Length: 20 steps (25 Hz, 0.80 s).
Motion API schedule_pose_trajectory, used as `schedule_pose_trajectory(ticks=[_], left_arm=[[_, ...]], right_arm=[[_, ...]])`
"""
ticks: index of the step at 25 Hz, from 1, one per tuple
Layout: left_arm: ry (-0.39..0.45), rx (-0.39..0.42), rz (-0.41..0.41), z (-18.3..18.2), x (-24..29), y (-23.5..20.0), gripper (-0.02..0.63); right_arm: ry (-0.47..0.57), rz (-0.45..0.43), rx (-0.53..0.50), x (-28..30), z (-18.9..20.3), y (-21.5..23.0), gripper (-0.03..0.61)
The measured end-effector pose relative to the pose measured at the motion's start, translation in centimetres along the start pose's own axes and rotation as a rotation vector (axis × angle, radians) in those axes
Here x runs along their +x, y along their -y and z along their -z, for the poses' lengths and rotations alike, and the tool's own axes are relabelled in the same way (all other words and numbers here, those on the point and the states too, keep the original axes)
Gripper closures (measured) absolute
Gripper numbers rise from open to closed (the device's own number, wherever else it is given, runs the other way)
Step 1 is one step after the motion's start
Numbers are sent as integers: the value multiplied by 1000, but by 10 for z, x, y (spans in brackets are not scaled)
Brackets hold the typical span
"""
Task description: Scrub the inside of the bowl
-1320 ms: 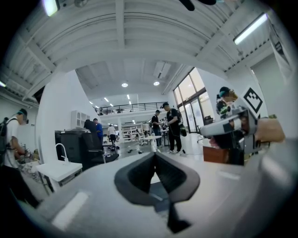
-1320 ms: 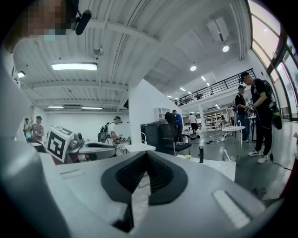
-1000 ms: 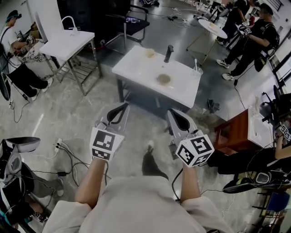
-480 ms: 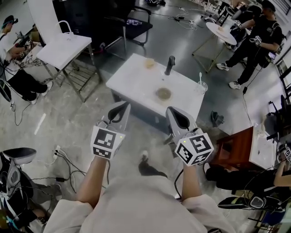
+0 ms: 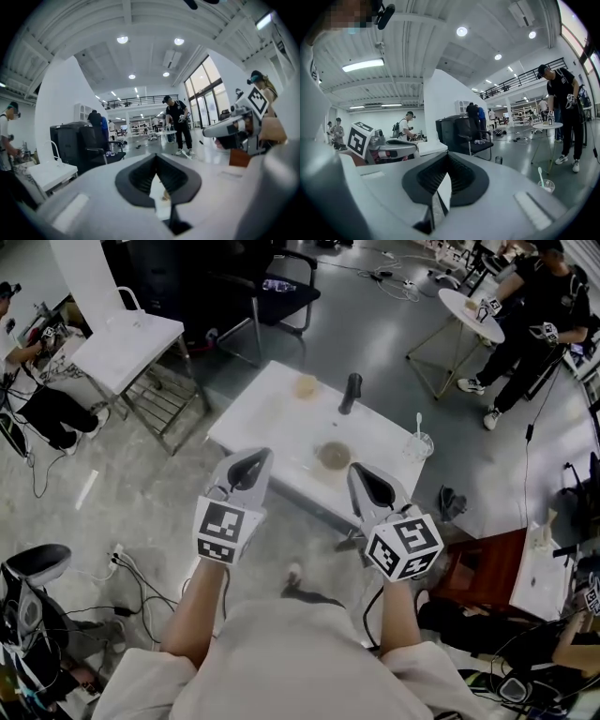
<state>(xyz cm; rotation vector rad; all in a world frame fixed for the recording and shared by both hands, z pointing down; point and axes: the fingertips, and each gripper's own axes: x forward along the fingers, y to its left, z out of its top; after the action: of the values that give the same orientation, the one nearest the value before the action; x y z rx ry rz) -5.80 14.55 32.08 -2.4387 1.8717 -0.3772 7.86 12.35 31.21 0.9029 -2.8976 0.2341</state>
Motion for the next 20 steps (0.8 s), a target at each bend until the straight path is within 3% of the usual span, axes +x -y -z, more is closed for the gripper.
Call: schedule_pose_trajectory(ticks=[20], left_arm=[[-115,52,58,33,129,-53,609]], right_arm=[[-136,39,37,92,43,84,558]])
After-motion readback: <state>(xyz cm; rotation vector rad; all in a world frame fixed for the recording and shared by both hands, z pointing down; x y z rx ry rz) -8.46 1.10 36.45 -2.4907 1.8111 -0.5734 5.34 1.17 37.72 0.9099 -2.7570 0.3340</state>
